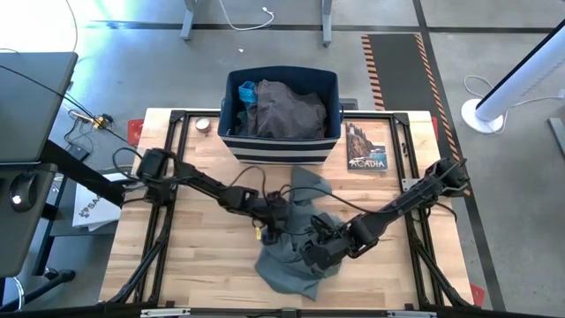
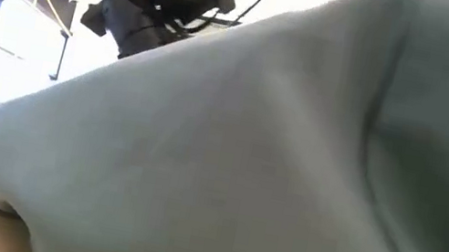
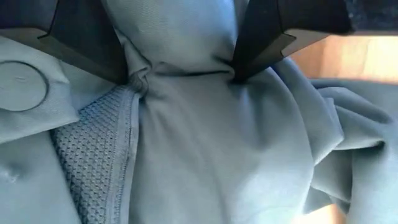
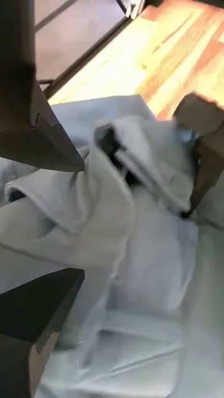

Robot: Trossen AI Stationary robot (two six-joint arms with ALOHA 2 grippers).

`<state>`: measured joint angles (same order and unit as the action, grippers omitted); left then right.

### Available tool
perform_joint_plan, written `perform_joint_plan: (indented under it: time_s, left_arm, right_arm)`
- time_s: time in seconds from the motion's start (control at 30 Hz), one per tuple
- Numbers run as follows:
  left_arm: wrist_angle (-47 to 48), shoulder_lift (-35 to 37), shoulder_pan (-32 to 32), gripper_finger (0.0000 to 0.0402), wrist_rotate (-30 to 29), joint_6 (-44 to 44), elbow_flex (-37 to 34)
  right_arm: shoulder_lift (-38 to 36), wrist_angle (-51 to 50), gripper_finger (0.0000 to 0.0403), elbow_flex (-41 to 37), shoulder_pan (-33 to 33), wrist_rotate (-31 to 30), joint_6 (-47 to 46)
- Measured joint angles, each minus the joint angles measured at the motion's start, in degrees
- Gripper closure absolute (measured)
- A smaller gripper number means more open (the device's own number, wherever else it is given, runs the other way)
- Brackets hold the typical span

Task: Sort clothes
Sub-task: Fold the blue pants, then put the folded blue pants into the blue laundry bin

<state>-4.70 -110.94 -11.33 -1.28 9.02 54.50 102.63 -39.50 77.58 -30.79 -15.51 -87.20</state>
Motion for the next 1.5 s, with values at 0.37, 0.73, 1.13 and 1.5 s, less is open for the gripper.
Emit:
perform_joint_plan:
  time_s: [0.37,0.73,1.13,1.5]
  left_arm:
    - [1.4,-4.3,-2.4,0.0170,-3.9,2.9,2.3]
    - [1.5,-4.3,-2.0,0.0376,1.3,9.3,2.3]
    - [3.1,9.4,-0.3,0.0376,13.0,21.6,1.1]
    - [2.0,24.2,0.5,0.0376,11.0,29.0,1.3]
  right_arm:
    - [0.0,0.8,0.0140,0.0,0.0,-0.1,-0.9]
    - [-7.8,0.8,0.0140,0.0,-1.1,-9.9,-0.8]
    - [-27.8,1.2,0.0140,0.0,-10.5,-43.2,12.0]
    - [-32.8,1.1,0.0140,0.0,-14.8,-51.9,21.7]
